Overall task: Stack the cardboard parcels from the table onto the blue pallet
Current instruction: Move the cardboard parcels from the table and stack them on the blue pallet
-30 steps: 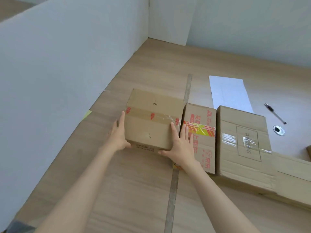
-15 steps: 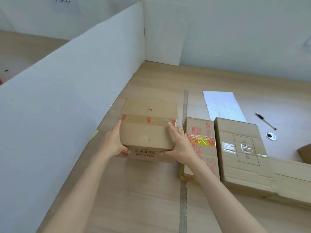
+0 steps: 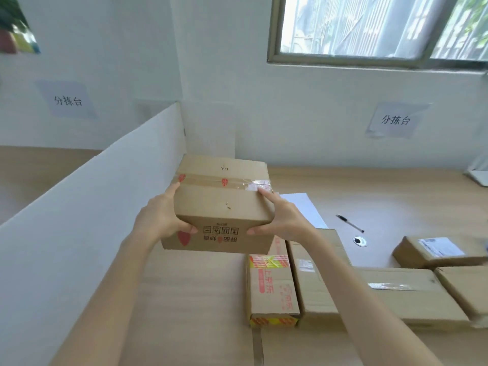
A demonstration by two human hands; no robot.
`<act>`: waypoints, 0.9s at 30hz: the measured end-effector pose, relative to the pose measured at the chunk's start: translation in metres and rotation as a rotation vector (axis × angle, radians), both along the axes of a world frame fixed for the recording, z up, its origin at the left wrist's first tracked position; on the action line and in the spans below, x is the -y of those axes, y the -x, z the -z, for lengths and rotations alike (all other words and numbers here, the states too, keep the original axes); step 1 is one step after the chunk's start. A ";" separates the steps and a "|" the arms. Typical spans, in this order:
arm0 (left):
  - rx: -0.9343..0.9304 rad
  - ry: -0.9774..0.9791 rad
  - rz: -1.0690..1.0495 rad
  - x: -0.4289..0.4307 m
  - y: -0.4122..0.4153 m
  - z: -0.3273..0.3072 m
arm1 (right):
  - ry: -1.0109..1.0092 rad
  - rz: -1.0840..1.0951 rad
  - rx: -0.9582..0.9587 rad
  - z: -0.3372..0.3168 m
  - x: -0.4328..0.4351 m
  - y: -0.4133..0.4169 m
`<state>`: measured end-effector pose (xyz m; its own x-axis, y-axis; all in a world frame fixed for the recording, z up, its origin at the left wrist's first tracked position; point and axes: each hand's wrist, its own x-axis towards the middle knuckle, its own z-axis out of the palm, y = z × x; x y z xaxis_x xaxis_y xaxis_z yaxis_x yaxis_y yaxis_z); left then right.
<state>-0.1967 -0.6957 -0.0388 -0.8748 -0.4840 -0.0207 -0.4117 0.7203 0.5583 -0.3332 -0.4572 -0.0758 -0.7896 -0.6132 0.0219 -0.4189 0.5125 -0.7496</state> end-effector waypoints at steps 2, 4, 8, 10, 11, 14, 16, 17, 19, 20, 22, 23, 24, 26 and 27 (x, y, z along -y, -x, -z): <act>-0.004 0.011 0.041 -0.020 0.011 -0.018 | 0.022 0.021 -0.004 -0.015 -0.026 0.006; -0.017 0.014 0.083 -0.044 0.024 -0.031 | 0.052 0.055 0.012 -0.026 -0.056 0.011; -0.031 0.016 0.183 -0.109 0.053 -0.046 | 0.071 0.151 0.016 -0.038 -0.132 0.020; -0.044 0.010 0.239 -0.151 0.068 -0.050 | 0.075 0.198 -0.009 -0.043 -0.179 0.021; -0.044 0.015 0.266 -0.174 0.074 -0.053 | 0.079 0.223 -0.021 -0.046 -0.205 0.021; -0.051 0.010 0.359 -0.249 0.094 -0.059 | 0.067 0.301 -0.056 -0.055 -0.287 0.016; -0.068 -0.004 0.408 -0.305 0.103 -0.059 | 0.053 0.345 -0.092 -0.062 -0.346 0.013; -0.074 -0.019 0.421 -0.336 0.107 -0.058 | 0.033 0.365 -0.111 -0.065 -0.376 0.012; -0.084 -0.055 0.449 -0.398 0.114 -0.056 | 0.010 0.398 -0.127 -0.074 -0.438 0.008; -0.087 -0.065 0.468 -0.428 0.118 -0.055 | 0.007 0.416 -0.125 -0.079 -0.469 0.007; -0.088 -0.082 0.513 -0.486 0.128 -0.054 | -0.021 0.448 -0.145 -0.087 -0.530 0.003; -0.091 -0.093 0.539 -0.514 0.133 -0.055 | -0.040 0.461 -0.164 -0.091 -0.559 0.001; -0.092 -0.099 0.564 -0.541 0.138 -0.056 | -0.050 0.476 -0.178 -0.095 -0.587 -0.001; -0.089 -0.093 0.601 -0.594 0.146 -0.062 | -0.058 0.507 -0.176 -0.103 -0.641 -0.004; -0.087 -0.087 0.615 -0.618 0.150 -0.065 | -0.058 0.525 -0.170 -0.107 -0.665 -0.006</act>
<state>-0.3465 -0.0776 0.0264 -0.9930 0.1088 0.0463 0.1132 0.7612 0.6386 -0.3273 0.2081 0.0307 -0.9778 -0.1427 0.1538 -0.2090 0.7237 -0.6577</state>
